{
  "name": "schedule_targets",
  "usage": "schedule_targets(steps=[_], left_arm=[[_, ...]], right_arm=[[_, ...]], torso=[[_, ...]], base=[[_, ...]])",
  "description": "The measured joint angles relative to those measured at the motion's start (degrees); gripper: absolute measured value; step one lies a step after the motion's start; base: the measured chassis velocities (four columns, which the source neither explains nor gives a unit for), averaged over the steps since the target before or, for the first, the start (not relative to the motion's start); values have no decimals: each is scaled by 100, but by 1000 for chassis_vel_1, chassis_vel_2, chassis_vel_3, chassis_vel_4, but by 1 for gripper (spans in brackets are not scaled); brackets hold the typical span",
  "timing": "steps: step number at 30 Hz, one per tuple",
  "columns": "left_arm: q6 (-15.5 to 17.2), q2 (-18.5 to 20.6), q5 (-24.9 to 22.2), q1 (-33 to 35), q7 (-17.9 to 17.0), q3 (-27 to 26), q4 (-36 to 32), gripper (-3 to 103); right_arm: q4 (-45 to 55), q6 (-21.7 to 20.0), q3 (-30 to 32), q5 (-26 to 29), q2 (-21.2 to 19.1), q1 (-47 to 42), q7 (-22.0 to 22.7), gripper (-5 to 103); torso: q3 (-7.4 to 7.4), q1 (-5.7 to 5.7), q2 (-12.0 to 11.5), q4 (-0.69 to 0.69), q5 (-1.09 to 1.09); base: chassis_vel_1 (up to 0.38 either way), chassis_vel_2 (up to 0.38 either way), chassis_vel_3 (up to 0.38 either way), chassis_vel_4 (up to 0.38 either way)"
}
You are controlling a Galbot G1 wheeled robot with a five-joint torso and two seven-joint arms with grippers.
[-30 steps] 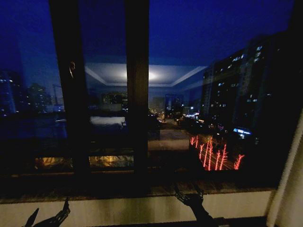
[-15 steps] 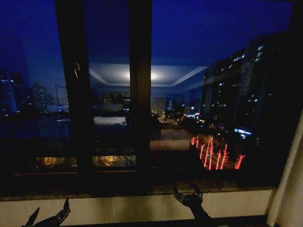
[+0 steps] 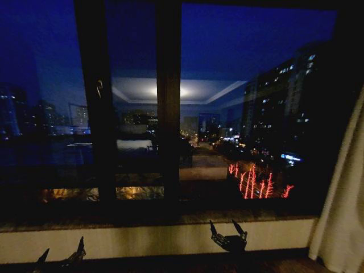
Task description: Open the curtains by pulling them apart, changing their state from closed to fully open.
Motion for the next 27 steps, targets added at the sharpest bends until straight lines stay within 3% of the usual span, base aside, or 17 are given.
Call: schedule_targets(steps=[12, 27], left_arm=[[-7, -13, -11, -5, 0, -6, 15, 100], [-74, -19, 8, -38, 12, -3, 103, 100]], right_arm=[[-70, 108, -26, -25, 0, 39, -9, 100], [-188, 80, -51, -25, 0, 121, -18, 100]], torso=[[-2, -4, 3, 0, 0], [0, 1, 0, 0, 0]], base=[[208, -202, -208, 202], [32, -30, -28, 28]])
